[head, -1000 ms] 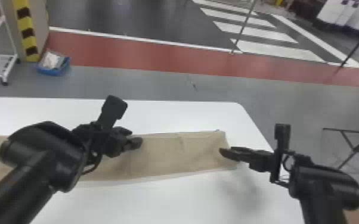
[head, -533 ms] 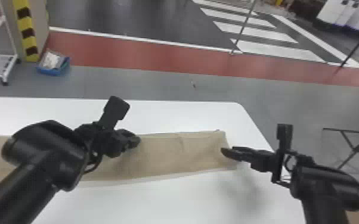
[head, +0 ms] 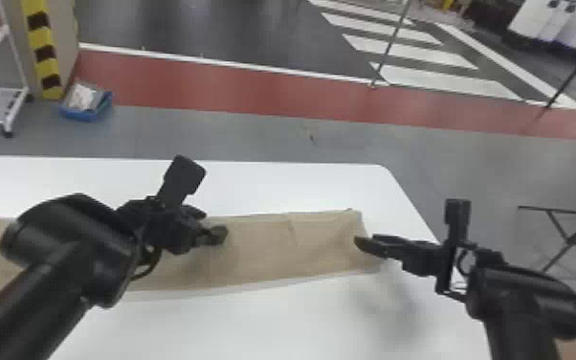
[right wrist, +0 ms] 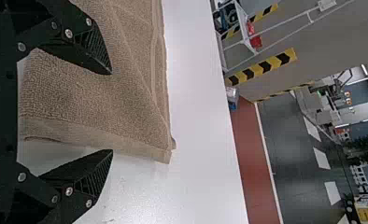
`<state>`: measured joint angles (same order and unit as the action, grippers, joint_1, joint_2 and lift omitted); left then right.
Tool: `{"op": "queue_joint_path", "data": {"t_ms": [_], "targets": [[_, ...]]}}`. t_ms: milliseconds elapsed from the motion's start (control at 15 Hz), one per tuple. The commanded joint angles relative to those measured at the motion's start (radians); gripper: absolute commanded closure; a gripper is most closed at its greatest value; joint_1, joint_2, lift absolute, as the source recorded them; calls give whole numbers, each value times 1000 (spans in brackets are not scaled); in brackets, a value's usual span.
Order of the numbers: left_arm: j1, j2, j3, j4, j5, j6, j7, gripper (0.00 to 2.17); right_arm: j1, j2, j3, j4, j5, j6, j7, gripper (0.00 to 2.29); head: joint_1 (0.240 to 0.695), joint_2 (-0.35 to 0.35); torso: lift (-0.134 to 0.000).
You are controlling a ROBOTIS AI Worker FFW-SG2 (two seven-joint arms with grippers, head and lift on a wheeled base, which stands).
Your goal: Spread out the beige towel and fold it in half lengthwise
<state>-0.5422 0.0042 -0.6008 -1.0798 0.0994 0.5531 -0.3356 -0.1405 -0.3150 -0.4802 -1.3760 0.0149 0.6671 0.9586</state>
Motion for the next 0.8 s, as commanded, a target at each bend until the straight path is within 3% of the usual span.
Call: {"op": "queue_joint_path", "data": {"t_ms": [0,333,733], "targets": [[-5,-3,-2,0,-32,17,-8,448,1,-1,-5,0,-9,-2,6,340,695,-350,-124],[-10,-4,-4,0,-44,41,-16,731,1,-1,-20,0,-12,-8,9,340,695,-350,-124],[-2,0,6,-5,-35,48,-13,707,-2,-3,-18,0,-10,-11,9,340,695,-350,-124]]}}
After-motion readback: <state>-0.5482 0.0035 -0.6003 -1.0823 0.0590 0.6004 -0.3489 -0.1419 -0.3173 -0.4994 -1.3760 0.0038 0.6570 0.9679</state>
